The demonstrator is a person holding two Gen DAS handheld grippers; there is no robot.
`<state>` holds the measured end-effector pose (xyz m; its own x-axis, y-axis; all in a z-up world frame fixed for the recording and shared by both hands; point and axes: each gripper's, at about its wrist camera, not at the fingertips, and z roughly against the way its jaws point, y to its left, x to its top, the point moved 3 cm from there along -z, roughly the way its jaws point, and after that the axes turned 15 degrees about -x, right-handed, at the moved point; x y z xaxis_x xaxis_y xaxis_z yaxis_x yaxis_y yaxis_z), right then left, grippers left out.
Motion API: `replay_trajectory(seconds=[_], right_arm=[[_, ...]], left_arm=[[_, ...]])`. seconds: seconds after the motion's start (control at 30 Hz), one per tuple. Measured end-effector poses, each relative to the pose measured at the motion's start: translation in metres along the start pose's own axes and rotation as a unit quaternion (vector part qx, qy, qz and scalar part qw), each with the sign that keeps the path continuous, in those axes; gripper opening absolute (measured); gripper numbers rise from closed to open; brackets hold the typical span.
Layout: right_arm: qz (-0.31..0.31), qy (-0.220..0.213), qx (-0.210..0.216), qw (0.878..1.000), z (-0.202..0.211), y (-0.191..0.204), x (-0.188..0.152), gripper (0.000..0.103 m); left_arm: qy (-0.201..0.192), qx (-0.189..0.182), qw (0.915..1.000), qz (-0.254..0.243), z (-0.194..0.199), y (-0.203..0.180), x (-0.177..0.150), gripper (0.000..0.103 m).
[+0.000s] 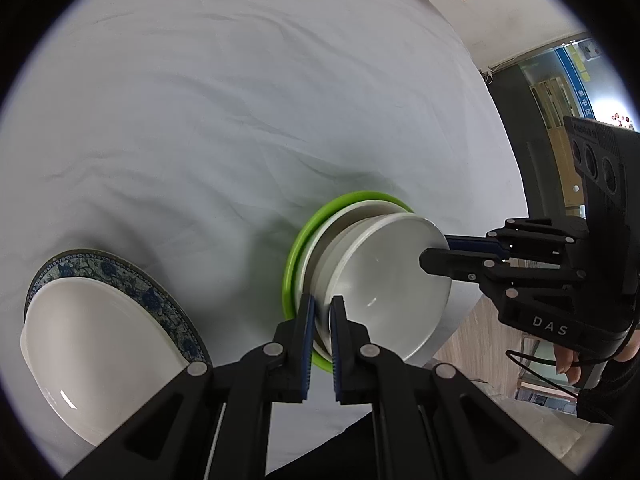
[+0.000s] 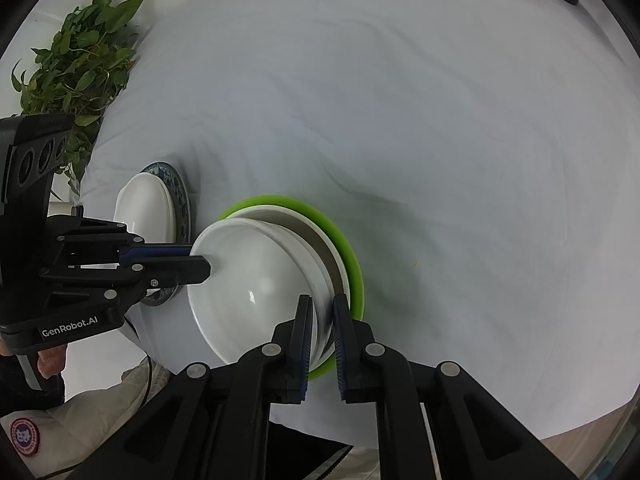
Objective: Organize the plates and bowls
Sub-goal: 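Lower the small white bowl into the large white bowl and open the right tool, then move the right tool to the rim of the bowl stack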
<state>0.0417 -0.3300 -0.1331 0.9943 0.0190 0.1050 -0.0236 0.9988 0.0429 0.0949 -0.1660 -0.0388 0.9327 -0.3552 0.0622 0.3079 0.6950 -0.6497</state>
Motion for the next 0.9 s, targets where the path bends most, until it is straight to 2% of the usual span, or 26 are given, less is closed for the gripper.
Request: replay_trajectory(seconds=[0.17, 0.23, 0.3, 0.37, 0.4, 0.43, 0.47, 0.53, 0.57, 0.6, 0.67, 0.7, 0.77, 0.83, 0.9], right_arm=[[0.000, 0.000, 0.002, 1.000, -0.001, -0.001, 0.001, 0.011], [0.001, 0.000, 0.002, 1.000, -0.001, -0.002, 0.002, 0.011], [0.002, -0.004, 0.002, 1.000, 0.000, -0.001, 0.003, 0.013], [0.006, -0.013, -0.003, 1.000, 0.001, -0.002, 0.004, 0.016], [0.008, -0.019, -0.008, 1.000, 0.003, -0.002, 0.004, 0.019], [0.011, -0.029, -0.019, 0.999, 0.007, -0.001, 0.005, 0.034], [0.010, -0.042, -0.027, 0.999, 0.012, -0.002, 0.005, 0.053], [0.006, -0.071, -0.040, 0.997, 0.025, -0.004, 0.005, 0.069], [0.007, -0.089, -0.049, 0.995, 0.033, -0.004, 0.003, 0.075], [0.008, -0.113, -0.063, 0.992, 0.041, -0.002, 0.000, 0.079], [0.015, -0.152, -0.080, 0.985, 0.054, 0.004, -0.008, 0.101], [0.021, -0.171, -0.095, 0.980, 0.059, 0.007, -0.013, 0.103], [0.036, -0.193, -0.123, 0.973, 0.060, 0.017, -0.026, 0.103], [0.035, -0.188, -0.108, 0.976, 0.055, 0.021, -0.041, 0.103], [0.034, -0.187, -0.105, 0.976, 0.051, 0.018, -0.052, 0.103]], left_arm=[[-0.018, 0.021, 0.9995, -0.013, 0.008, -0.004, 0.000, 0.007], [-0.030, 0.024, 0.9991, -0.017, 0.015, -0.005, -0.001, 0.015], [-0.052, 0.036, 0.9977, -0.026, 0.025, -0.008, -0.003, 0.033], [-0.070, 0.045, 0.9957, -0.042, 0.034, -0.012, -0.006, 0.035], [-0.082, 0.047, 0.9942, -0.051, 0.039, -0.015, -0.009, 0.035], [-0.094, 0.050, 0.9924, -0.061, 0.044, -0.018, -0.013, 0.036], [-0.114, 0.060, 0.9886, -0.078, 0.051, -0.023, -0.017, 0.038], [-0.154, 0.082, 0.9789, -0.106, 0.063, -0.031, -0.026, 0.051], [-0.183, 0.097, 0.9710, -0.120, 0.071, -0.035, -0.032, 0.066], [-0.211, 0.098, 0.9629, -0.136, 0.078, -0.039, -0.039, 0.075], [-0.272, 0.096, 0.9422, -0.171, 0.091, -0.048, -0.054, 0.083], [-0.300, 0.107, 0.9312, -0.178, 0.095, -0.050, -0.062, 0.085], [-0.329, 0.126, 0.9186, -0.178, 0.097, -0.050, -0.075, 0.087], [-0.339, 0.138, 0.9164, -0.162, 0.091, -0.044, -0.087, 0.087], [-0.340, 0.128, 0.9213, -0.140, 0.082, -0.034, -0.095, 0.087]])
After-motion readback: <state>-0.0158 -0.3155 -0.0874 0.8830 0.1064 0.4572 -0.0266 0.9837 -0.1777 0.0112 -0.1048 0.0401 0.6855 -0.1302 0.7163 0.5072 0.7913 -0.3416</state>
